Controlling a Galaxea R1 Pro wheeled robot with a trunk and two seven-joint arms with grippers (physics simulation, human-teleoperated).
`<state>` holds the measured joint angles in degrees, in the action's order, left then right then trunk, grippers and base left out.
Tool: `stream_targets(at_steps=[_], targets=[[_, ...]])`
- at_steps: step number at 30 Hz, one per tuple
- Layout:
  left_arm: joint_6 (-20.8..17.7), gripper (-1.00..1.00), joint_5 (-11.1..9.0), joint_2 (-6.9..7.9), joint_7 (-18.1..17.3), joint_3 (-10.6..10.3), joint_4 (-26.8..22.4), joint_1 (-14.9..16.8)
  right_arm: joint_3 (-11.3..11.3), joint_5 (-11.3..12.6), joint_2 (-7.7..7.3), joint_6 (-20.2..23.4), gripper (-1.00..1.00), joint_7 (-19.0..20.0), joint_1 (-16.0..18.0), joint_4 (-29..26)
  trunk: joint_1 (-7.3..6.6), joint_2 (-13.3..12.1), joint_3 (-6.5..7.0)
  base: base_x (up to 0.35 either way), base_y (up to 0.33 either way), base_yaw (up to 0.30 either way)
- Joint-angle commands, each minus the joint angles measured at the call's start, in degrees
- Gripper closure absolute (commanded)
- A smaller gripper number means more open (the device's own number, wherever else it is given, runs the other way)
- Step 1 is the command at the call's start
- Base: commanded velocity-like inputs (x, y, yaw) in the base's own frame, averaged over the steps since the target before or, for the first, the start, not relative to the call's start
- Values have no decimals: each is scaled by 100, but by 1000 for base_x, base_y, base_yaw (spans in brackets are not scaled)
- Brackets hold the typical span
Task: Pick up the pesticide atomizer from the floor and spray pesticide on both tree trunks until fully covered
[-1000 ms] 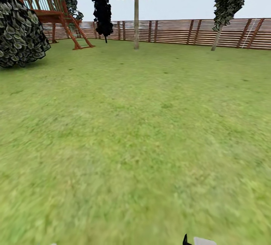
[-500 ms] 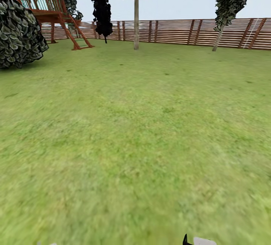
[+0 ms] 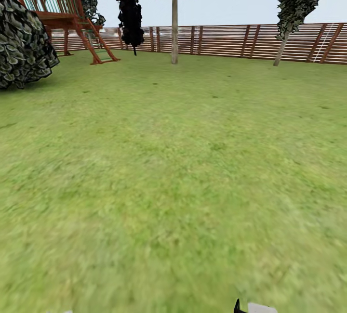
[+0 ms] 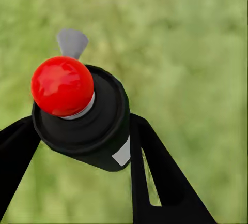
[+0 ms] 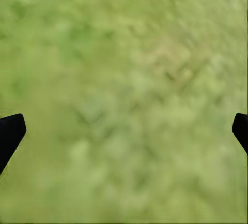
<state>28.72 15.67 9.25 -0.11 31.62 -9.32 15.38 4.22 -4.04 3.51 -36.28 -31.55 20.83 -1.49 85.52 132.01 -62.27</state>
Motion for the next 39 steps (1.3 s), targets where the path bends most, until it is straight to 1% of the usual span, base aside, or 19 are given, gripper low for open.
stream_targets(at_steps=[1, 39], targets=[[1, 100, -2, -1, 1, 3, 0, 0, 0, 0, 0, 0, -100, 0, 0, 0, 0, 0, 0, 338, 0, 0], [2, 100, -2, 5, 2, 3, -2, 0, 0, 0, 0, 1, -100, 0, 0, 0, 0, 0, 0, 338, 0, 0]])
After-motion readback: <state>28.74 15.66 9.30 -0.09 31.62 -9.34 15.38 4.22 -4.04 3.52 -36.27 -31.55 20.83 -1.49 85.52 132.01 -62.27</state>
